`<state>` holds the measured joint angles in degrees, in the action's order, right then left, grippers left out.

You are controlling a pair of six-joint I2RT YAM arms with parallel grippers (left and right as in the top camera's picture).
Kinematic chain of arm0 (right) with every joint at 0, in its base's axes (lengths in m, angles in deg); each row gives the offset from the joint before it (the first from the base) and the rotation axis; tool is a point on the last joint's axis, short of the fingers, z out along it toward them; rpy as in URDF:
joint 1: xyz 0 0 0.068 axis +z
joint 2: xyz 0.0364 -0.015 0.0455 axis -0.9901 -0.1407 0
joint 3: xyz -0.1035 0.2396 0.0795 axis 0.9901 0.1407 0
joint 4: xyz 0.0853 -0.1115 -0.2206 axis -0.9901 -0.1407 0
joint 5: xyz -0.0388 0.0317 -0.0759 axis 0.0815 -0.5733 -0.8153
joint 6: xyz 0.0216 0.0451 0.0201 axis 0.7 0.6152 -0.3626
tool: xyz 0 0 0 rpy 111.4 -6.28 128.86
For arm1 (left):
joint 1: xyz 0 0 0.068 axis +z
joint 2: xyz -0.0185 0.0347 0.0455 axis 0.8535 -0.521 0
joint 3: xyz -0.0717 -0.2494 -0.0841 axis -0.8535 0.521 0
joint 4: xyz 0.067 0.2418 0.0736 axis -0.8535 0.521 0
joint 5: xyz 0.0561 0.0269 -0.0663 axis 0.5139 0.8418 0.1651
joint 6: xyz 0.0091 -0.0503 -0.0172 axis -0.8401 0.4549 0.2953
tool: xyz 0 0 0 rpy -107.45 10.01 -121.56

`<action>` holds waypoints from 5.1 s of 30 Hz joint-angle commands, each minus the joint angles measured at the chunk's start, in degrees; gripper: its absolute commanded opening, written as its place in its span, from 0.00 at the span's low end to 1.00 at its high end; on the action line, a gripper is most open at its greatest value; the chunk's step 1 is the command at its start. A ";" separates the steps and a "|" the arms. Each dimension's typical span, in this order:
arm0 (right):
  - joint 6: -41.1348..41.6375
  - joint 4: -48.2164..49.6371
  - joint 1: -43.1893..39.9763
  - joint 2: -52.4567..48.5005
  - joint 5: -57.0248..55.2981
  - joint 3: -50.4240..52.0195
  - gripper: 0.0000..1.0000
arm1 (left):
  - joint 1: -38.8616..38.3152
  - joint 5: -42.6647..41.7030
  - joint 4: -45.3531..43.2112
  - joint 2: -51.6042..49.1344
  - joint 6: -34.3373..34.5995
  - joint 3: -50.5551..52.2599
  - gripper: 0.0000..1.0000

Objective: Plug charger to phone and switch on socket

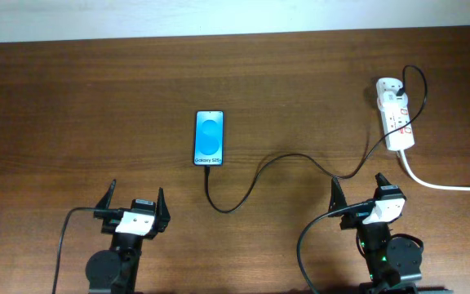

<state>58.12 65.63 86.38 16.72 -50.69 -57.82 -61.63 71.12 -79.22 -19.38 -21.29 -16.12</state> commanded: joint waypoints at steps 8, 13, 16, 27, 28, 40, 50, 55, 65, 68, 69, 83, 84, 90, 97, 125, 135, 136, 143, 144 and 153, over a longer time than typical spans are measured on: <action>-0.42 -0.28 -0.33 0.59 0.50 0.28 0.98 | 0.04 0.22 0.26 0.50 0.52 0.24 0.99; -0.42 -0.28 -0.33 0.59 0.50 0.28 0.98 | 0.04 0.22 0.26 0.50 0.52 0.24 0.99; -0.42 -0.28 -0.33 0.59 0.50 0.28 0.98 | 0.04 0.22 0.26 0.50 0.52 0.24 0.99; -0.42 -0.28 -0.33 0.59 0.50 0.28 0.98 | 0.04 0.22 0.26 0.50 0.52 0.24 0.99; -0.42 -0.28 -0.33 0.59 0.52 0.28 0.98 | 0.04 0.22 0.26 0.50 0.52 0.24 0.99; -0.42 -0.28 -0.33 0.59 0.50 0.28 0.98 | 0.04 0.22 0.26 0.50 0.52 0.24 0.99; -0.42 -0.28 -0.33 0.59 0.50 0.28 0.98 | 0.04 0.22 0.26 0.50 0.52 0.24 0.99; -0.42 -0.28 -0.33 0.59 0.50 0.28 0.98 | 0.04 0.22 0.26 0.50 0.52 0.24 0.99; -0.42 -0.28 -0.33 0.59 0.50 0.28 0.98 | 0.04 0.22 0.26 0.50 0.52 0.24 0.99; -0.42 -0.28 -0.33 0.59 0.50 0.28 0.98 | 0.04 0.22 0.26 0.50 0.52 0.24 0.99; -0.42 -0.28 -0.33 0.59 0.50 0.28 0.98 | 0.04 0.22 0.26 0.50 0.52 0.24 0.99; -0.44 1.79 -0.37 0.59 1.09 0.28 0.98 | 0.04 0.22 0.26 0.50 0.52 0.24 0.99; -0.44 2.67 -0.37 0.59 0.02 0.28 0.98 | 0.04 0.22 0.26 0.50 0.52 0.24 0.99; -0.44 6.54 -0.44 0.20 -9.35 0.26 0.98 | 0.04 0.22 0.26 0.50 0.52 0.24 0.99; -0.44 6.58 -1.14 -7.26 -13.46 -4.68 0.98 | 0.04 0.22 0.26 0.50 0.52 0.24 0.99; -0.44 -27.80 -52.81 -73.94 44.50 -67.23 0.98 | 0.04 0.22 0.26 0.50 0.52 0.24 0.99; 0.04 -18.60 -54.31 -88.59 45.07 -67.23 0.98 | 0.04 0.24 0.26 0.50 0.52 0.24 0.99; 0.46 -17.90 -54.31 -89.55 43.69 -67.23 0.98 | 0.04 0.22 0.26 0.50 0.52 0.24 0.99; 12.63 -12.09 -53.05 -94.49 26.95 -67.34 0.98 | 0.04 0.22 0.26 0.50 0.52 0.24 0.99; 13.33 -11.69 -52.00 -95.23 25.77 -67.56 0.98 | 0.04 0.22 0.26 0.50 0.52 0.24 0.99; 15.32 -12.57 -42.14 -101.00 15.54 -68.85 0.98 | 0.04 0.22 0.26 0.50 0.52 0.24 0.99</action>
<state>72.40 52.82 41.99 -82.58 -29.99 -125.47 -61.63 71.12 -79.20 -19.31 -21.14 -16.12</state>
